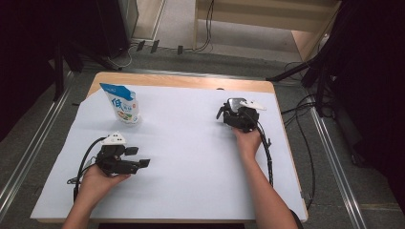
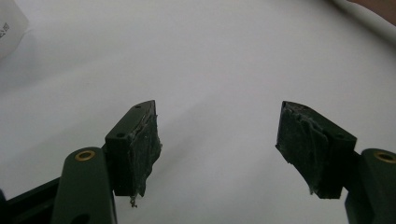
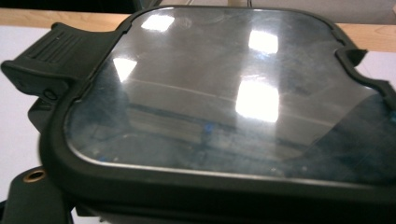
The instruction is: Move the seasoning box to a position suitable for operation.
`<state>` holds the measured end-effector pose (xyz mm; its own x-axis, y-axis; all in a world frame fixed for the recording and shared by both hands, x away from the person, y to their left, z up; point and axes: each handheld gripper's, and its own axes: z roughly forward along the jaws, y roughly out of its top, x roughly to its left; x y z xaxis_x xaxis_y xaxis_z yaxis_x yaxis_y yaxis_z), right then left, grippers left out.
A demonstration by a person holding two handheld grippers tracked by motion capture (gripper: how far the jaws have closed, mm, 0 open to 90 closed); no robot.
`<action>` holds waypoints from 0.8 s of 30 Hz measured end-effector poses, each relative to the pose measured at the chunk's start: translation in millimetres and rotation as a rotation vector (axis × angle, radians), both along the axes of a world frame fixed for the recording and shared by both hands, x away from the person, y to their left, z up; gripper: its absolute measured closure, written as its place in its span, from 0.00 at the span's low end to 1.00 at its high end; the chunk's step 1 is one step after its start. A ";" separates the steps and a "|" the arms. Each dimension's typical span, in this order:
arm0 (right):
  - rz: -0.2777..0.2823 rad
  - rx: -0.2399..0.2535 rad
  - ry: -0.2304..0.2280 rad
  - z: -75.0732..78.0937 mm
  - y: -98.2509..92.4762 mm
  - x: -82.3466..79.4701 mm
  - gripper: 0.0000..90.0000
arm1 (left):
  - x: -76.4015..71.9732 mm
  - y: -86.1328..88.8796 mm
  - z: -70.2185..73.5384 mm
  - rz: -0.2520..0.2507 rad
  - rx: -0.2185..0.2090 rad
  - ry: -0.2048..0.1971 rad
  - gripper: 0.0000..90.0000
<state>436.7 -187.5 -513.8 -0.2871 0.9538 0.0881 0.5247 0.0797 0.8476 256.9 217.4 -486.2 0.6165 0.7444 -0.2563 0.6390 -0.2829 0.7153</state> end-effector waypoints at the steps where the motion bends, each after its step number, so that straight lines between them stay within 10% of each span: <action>1: 0.002 0.008 0.003 0.4 -1.0 -0.4 0.16 | 0.4 -0.2 0.2 -0.004 0.001 0.004 0.33; 24: 0.085 0.003 -0.020 16.6 3.7 -26.6 0.17 | 15.7 -16.0 1.3 -0.016 -0.032 0.015 0.39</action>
<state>410.1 -183.8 -497.2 -0.3687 0.9257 0.0844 0.4994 0.1207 0.8579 272.6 201.4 -484.8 0.6242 0.7259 -0.2889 0.6453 -0.2706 0.7144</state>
